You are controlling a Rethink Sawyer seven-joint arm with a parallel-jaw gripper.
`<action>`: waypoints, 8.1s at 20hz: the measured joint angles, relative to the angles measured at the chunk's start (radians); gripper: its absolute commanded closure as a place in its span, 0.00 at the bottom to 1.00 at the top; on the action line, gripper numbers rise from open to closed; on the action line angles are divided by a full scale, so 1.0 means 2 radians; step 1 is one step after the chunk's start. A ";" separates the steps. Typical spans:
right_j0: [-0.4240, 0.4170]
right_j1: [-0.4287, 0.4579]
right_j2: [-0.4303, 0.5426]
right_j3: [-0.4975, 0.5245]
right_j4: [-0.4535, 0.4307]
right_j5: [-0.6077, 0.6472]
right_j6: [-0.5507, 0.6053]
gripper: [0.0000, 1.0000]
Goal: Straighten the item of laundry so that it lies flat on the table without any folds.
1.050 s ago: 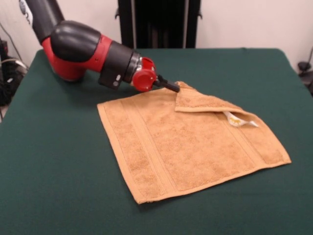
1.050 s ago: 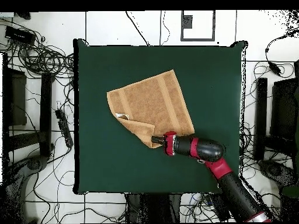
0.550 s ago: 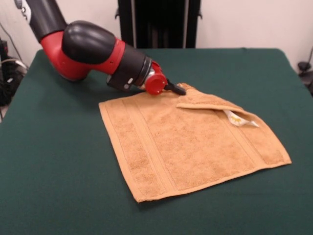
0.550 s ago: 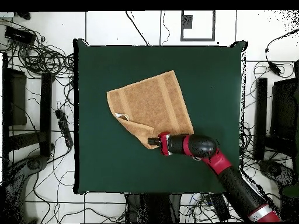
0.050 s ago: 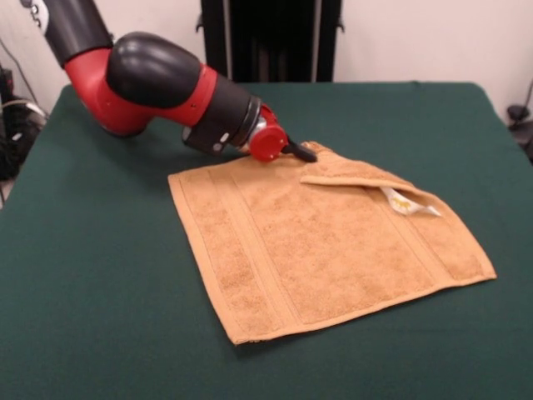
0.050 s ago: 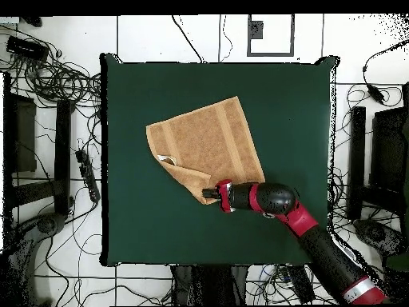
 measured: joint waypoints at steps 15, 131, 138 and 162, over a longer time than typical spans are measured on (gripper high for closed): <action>-0.025 -0.008 -0.009 0.032 0.007 -0.050 0.000 1.00; 0.376 -0.223 -0.210 0.183 0.144 -0.650 0.670 1.00; 0.411 -0.272 -0.257 0.184 0.162 -0.582 0.670 1.00; 0.453 -0.329 -0.344 0.184 0.164 -0.533 0.670 0.00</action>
